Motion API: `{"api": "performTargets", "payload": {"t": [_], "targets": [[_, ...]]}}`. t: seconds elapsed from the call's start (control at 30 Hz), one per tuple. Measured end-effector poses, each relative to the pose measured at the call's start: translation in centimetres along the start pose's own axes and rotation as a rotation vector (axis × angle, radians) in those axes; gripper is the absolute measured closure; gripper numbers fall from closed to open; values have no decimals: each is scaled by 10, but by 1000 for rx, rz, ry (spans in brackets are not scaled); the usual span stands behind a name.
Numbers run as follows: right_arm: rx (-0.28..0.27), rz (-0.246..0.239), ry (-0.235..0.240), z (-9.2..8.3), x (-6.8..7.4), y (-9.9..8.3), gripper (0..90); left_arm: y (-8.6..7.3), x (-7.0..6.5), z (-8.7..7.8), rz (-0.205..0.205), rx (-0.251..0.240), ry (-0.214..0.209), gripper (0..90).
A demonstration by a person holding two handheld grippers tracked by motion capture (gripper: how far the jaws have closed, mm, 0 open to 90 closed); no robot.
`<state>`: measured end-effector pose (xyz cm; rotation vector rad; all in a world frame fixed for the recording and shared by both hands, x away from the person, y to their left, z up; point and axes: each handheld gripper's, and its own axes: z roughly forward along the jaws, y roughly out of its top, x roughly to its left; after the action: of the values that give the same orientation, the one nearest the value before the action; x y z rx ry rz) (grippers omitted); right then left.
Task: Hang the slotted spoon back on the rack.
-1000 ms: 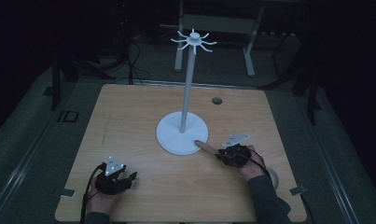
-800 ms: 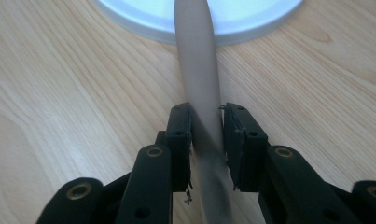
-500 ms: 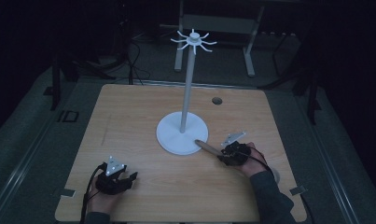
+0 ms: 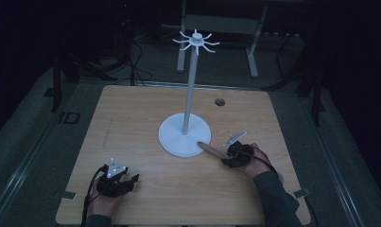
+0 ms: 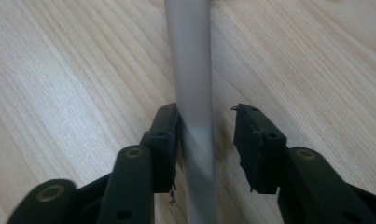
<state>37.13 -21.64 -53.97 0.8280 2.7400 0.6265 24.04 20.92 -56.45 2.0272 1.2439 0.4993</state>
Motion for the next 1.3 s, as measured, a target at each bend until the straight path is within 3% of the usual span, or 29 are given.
{"api": "performTargets", "payload": {"t": [0.27,0.5,0.73,0.9,1.2,1.3], "targets": [[76,-76,-1,0,-1,6,614,0,0,0,0,0,0,457],[75,-50,29,3,-3,11,626,0,0,0,-3,-3,0,457],[74,-26,83,6,-6,15,704,0,-1,0,0,-1,-1,457],[85,-35,78,5,-4,17,743,0,0,-1,-2,-4,0,457],[50,-66,37,1,3,13,747,0,-1,0,1,-2,0,458],[10,-57,28,-7,2,12,747,0,-1,0,1,-1,2,458]]}}
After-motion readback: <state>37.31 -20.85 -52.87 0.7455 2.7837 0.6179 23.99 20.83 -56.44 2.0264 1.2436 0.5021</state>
